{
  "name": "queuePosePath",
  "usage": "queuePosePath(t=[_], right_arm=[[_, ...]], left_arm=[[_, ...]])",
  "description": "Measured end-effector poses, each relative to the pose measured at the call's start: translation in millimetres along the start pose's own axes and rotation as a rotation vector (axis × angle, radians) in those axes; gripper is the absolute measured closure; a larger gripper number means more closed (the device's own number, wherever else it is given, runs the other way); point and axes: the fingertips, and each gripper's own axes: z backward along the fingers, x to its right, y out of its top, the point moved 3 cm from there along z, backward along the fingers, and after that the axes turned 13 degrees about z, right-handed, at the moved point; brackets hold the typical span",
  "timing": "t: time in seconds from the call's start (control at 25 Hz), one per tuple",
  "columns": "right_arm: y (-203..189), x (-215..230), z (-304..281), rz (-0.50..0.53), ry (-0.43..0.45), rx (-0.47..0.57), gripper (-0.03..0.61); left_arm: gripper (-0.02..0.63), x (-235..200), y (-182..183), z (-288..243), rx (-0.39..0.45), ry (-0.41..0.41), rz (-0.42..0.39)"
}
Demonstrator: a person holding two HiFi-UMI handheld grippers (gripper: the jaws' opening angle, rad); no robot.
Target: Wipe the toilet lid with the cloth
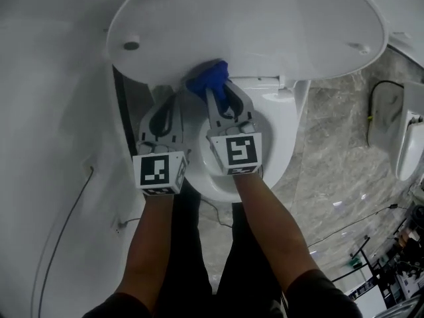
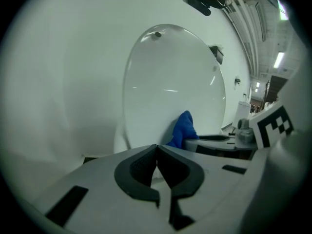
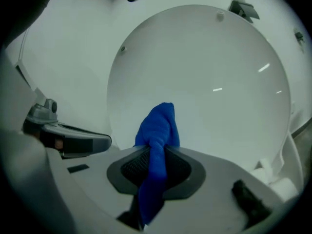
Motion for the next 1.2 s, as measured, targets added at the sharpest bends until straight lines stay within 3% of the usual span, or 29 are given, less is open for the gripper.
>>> queuePosePath(t=[0.16,0.32,0.72,1.2], right_arm=[[0,-41,-22,0.02,0.098,-0.036,0.511],[-9,-58,-42,0.024,0.125,-0.122,0.511],[-16,-54,-52,0.152,0.084,-0.284,0.512],[-35,17,-23,0.073,-0.05,-0.351,0.511]], left_arm=[[0.601,-33,-11,14,-0.005,0.052,0.025],[0.601,-51,-11,22,0.008,0.067,0.043],[0.601,-56,-7,19,-0.006,0.052,0.032],[0.601,-3,-13,-9,-0.051,-0.04,0.0]])
